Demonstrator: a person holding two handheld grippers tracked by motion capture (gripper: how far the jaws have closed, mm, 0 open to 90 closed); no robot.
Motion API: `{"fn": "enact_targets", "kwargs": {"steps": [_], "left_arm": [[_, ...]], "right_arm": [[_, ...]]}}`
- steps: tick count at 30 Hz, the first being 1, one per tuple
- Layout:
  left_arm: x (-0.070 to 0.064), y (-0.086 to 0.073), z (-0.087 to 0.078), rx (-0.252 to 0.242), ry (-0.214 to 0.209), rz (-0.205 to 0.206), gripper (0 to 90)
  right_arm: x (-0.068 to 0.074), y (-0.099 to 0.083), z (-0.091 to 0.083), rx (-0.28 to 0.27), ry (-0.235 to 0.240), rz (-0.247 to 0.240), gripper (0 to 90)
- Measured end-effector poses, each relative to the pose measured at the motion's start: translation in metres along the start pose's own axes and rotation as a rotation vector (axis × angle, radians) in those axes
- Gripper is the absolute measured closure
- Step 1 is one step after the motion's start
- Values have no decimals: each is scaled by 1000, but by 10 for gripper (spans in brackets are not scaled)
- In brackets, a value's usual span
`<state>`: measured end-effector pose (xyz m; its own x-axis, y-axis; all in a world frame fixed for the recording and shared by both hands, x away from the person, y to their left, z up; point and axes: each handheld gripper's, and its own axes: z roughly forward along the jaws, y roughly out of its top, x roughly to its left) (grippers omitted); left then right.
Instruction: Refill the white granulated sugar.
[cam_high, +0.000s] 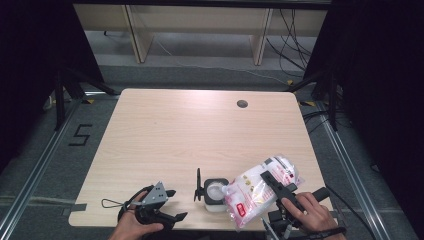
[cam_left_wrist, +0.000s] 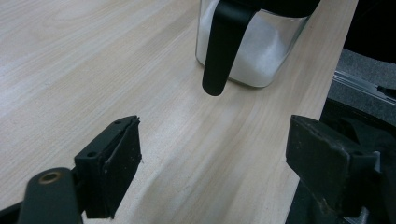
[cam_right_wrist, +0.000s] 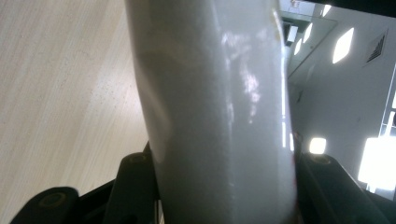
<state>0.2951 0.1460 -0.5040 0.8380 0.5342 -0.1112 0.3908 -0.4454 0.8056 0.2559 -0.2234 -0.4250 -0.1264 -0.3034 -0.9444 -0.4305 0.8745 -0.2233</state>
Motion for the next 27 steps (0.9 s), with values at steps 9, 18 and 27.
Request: {"fn": "enact_targets", "kwargs": {"steps": [9, 18, 27], "left_arm": [[1, 1, 0, -6, -6, 20, 176], [1, 1, -1, 2, -2, 30, 176], [1, 1, -1, 3, -1, 30, 176]], "right_arm": [[1, 0, 1, -2, 6, -19, 570], [5, 1, 0, 21, 10, 16, 571], [5, 1, 1, 21, 14, 6, 571]]}}
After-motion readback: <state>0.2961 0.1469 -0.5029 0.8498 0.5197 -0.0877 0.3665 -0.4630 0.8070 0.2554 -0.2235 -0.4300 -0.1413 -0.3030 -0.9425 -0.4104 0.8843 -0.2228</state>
